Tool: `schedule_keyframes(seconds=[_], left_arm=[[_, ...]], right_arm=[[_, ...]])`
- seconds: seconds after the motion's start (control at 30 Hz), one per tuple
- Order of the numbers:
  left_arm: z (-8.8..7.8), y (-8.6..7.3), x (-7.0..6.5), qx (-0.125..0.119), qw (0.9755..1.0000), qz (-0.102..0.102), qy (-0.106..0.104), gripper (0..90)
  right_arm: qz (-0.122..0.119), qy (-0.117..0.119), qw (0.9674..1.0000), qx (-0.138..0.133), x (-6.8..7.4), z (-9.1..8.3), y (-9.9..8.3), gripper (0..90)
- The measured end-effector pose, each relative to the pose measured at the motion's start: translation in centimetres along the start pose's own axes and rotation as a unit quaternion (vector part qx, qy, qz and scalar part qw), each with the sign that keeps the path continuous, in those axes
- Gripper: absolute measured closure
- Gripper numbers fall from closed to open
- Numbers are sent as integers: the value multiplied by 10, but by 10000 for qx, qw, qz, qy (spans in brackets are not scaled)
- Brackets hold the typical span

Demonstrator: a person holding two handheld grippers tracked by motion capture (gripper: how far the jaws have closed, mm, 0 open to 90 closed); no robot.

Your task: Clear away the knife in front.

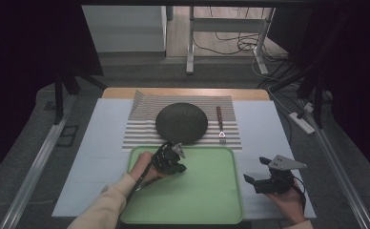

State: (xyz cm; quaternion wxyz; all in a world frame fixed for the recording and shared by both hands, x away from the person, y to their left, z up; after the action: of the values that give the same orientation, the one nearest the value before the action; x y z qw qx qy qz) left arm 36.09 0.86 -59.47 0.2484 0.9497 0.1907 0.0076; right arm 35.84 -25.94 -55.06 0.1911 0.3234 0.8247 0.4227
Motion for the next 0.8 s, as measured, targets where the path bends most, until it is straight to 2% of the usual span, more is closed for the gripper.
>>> schedule_keyframes(seconds=[0.07, 0.2, 0.3, 0.33, 0.37, 0.4, 0.43, 0.47, 0.67, 0.77, 0.8], left_arm=[[0, 0, 2, 0, 10000, -23, 30, 887], [-2, -5, 13, 26, 9996, -205, 185, 886], [-5, -12, 24, 23, 9988, -406, 281, 887], [-7, -18, 32, 33, 9978, -498, 440, 887], [-7, -18, 32, 33, 9978, -498, 440, 887], [-10, -24, 38, -22, 9970, -643, 424, 887], [-10, -24, 38, -22, 9970, -643, 424, 887], [-13, -30, 45, -51, 9956, -802, 475, 887], [-19, -42, 53, -97, 9931, -1025, 564, 887], [-21, -45, 53, -113, 9924, -1073, 585, 887], [-23, -49, 53, -138, 9915, -1131, 634, 888]], right_arm=[[19, 0, 10000, 1, 0, 0, 0, 79], [21, -2, 10000, 21, -1, -1, -1, 78], [17, 0, 10000, 15, -1, -1, -1, 79], [9, 1, 10000, 16, -1, -1, -1, 78], [9, 1, 10000, 16, -1, -1, -1, 78], [9, 9, 10000, 12, -1, -1, -1, 79], [9, 9, 10000, 12, -1, -1, -1, 79], [9, 14, 10000, 10, 0, -1, -1, 79], [10, 21, 10000, 6, 0, -1, -1, 79], [3, 20, 10000, 17, 0, -1, -1, 79], [2, 22, 10000, 18, 0, -1, -1, 79]])
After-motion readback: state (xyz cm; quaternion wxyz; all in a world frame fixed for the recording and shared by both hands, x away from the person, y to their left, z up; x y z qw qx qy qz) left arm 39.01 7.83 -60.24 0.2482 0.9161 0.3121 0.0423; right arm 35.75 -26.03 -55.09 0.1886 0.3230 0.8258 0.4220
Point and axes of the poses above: each handheld gripper's, and its own axes: z roughly forward along the jaws, y roughly out of its top, x roughly to its left, the point moved 10 cm from there along z, roughly forward along the jaws, and after that the axes turned 2 degrees about x, right-handed, at the moved point
